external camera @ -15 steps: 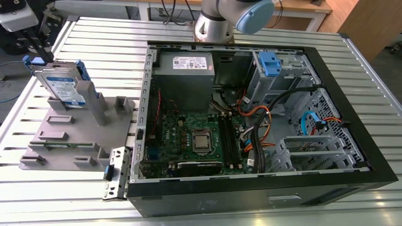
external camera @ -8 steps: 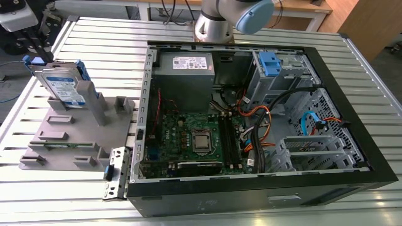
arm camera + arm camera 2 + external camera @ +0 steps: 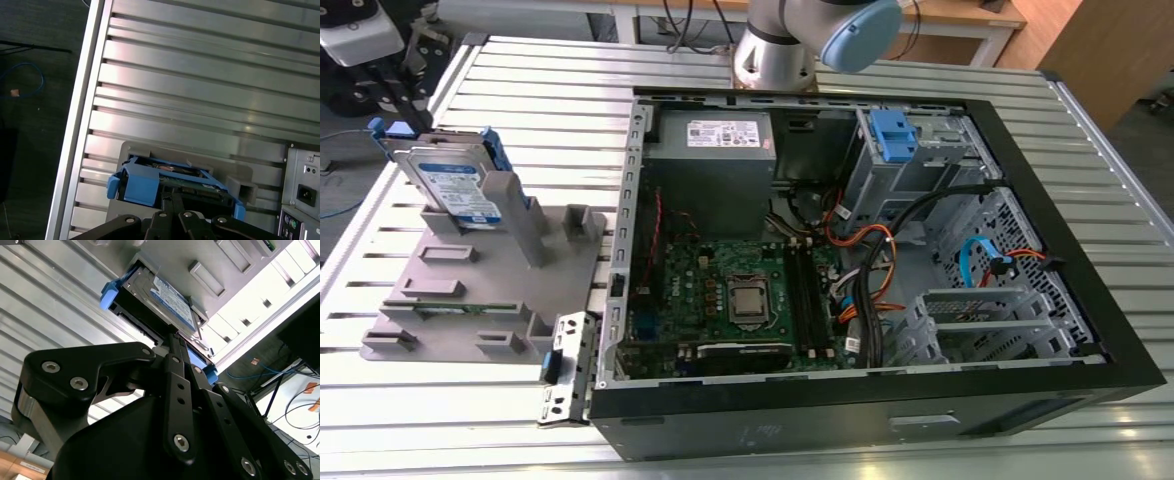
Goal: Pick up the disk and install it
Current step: 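Pick up the disk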
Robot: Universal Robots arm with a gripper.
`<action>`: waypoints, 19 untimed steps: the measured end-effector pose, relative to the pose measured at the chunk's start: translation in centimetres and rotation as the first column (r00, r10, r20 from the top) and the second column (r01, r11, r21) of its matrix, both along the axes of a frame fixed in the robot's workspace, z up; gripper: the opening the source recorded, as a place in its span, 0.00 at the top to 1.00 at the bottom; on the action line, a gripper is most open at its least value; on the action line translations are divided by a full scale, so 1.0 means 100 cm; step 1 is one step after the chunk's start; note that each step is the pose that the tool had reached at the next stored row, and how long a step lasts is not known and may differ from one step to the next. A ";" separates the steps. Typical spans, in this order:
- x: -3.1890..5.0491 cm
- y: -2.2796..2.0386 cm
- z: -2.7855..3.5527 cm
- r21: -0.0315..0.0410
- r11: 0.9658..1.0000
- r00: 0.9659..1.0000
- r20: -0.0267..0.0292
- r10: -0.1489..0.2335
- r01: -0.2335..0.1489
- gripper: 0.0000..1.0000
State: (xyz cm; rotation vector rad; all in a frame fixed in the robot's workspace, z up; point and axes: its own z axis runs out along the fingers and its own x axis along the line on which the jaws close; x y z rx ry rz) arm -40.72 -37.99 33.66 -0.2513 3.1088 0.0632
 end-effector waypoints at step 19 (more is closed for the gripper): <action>0.0000 0.0000 -0.0001 0.000 0.999 0.999 0.000 0.033 -0.033 0.89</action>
